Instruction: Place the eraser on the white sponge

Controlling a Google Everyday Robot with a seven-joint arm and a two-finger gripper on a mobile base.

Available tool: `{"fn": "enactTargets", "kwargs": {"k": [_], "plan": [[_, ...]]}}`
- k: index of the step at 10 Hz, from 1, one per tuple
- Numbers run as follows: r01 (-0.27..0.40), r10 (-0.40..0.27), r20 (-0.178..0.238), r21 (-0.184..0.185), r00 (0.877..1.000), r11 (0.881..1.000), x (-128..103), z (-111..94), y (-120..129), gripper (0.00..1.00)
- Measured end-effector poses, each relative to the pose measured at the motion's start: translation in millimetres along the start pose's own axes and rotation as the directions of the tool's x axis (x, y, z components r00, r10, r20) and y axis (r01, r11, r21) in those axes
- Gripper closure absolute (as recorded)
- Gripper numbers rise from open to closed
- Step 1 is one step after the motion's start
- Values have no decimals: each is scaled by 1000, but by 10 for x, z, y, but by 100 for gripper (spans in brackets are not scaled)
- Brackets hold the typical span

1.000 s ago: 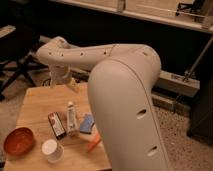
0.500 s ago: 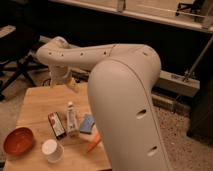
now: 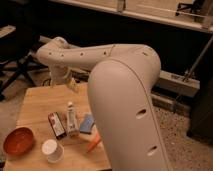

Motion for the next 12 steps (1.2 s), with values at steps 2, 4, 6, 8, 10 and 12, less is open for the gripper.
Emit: {"fn": "enactTargets", "kwargs": {"k": [2, 4, 6, 8, 10, 12], "plan": [[0, 0, 0, 0, 1000, 1000, 0, 0, -1, 20], [3, -3, -1, 1, 1000, 1000, -1, 3, -3, 20], [85, -84, -23, 37, 996, 996, -56, 26, -124, 20], [253, -249, -46, 134, 967, 958, -309, 72, -463, 20], [389, -384, -63, 192, 921, 901, -496, 150, -575, 20], [500, -503, -42, 205, 863, 841, -708, 303, -589, 20]]}}
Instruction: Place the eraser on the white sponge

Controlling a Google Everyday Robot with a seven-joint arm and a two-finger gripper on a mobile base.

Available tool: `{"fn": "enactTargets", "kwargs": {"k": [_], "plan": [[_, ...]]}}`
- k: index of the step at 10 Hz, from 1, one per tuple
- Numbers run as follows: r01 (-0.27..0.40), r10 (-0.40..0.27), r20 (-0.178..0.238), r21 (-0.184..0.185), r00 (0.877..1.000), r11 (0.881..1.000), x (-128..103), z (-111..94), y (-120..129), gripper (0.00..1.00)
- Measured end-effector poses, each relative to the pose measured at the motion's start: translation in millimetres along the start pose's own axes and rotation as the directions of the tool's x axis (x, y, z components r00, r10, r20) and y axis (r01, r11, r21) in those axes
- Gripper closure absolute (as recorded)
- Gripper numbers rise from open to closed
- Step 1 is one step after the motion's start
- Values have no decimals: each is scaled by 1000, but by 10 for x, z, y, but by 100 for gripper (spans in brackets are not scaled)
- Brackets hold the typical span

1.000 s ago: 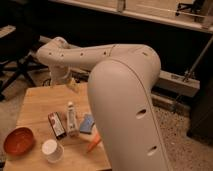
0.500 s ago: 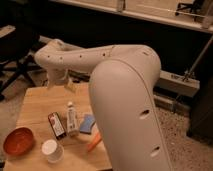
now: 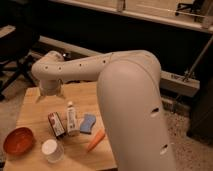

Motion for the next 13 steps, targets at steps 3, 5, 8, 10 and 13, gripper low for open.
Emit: {"fn": "enactTargets", "kwargs": {"k": [3, 5, 8, 10, 13], "plan": [[87, -86, 54, -12, 995, 996, -180, 227, 21, 20], [123, -121, 72, -25, 990, 992, -237, 388, -43, 20], [170, -168, 78, -19, 983, 985, -248, 586, -101, 20], [195, -194, 77, -8, 978, 981, -240, 675, -130, 20], [214, -214, 76, 6, 974, 977, -248, 768, -150, 20]]}}
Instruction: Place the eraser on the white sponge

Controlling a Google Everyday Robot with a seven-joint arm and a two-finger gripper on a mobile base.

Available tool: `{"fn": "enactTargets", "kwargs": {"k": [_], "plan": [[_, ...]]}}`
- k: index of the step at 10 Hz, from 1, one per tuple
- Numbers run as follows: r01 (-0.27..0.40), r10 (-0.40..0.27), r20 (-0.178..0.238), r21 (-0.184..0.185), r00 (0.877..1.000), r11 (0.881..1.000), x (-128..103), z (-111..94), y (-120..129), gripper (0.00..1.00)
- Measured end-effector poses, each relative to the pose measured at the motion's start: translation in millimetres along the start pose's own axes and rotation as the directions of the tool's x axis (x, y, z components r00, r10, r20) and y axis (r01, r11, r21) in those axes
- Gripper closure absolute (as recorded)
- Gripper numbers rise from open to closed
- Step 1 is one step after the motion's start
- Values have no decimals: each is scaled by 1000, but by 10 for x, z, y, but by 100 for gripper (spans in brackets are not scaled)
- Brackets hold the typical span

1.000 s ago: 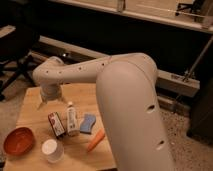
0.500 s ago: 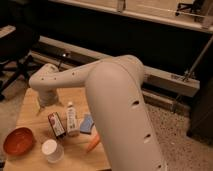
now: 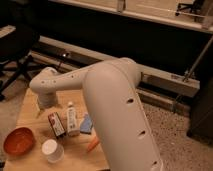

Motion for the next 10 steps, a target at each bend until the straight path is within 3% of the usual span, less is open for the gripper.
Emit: {"fn": "enactTargets", "kwargs": {"k": [3, 7, 10], "plan": [[26, -25, 5, -14, 1000, 1000, -9, 54, -5, 20], [31, -29, 46, -41, 999, 999, -110, 288, 90, 20], [24, -21, 79, -36, 997, 999, -202, 437, 108, 20]]}}
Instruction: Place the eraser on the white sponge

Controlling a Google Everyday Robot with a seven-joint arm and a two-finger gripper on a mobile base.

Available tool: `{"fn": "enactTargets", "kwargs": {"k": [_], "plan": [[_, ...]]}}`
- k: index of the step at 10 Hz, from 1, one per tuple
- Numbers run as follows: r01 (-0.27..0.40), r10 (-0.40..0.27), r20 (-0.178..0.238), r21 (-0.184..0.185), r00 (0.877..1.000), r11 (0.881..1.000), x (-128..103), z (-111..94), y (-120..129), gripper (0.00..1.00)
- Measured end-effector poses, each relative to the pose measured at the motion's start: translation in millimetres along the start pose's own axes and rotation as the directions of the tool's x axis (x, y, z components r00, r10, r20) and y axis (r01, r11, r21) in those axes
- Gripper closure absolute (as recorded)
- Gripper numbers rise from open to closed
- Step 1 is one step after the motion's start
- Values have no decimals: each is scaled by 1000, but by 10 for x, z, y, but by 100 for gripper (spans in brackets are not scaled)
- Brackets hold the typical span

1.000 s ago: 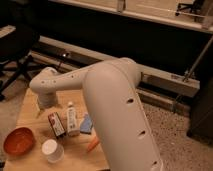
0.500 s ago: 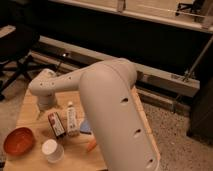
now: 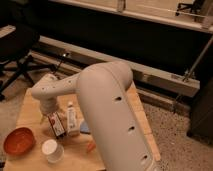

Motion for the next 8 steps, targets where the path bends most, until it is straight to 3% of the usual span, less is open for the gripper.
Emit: {"fn": "enactTargets", "kwargs": {"k": [6, 7, 8], "plan": [[8, -6, 62, -30, 998, 1000, -108, 229, 14, 20], [3, 0, 67, -33, 998, 999, -112, 249, 26, 21], [-3, 5, 73, -33, 997, 999, -118, 272, 26, 29]]}}
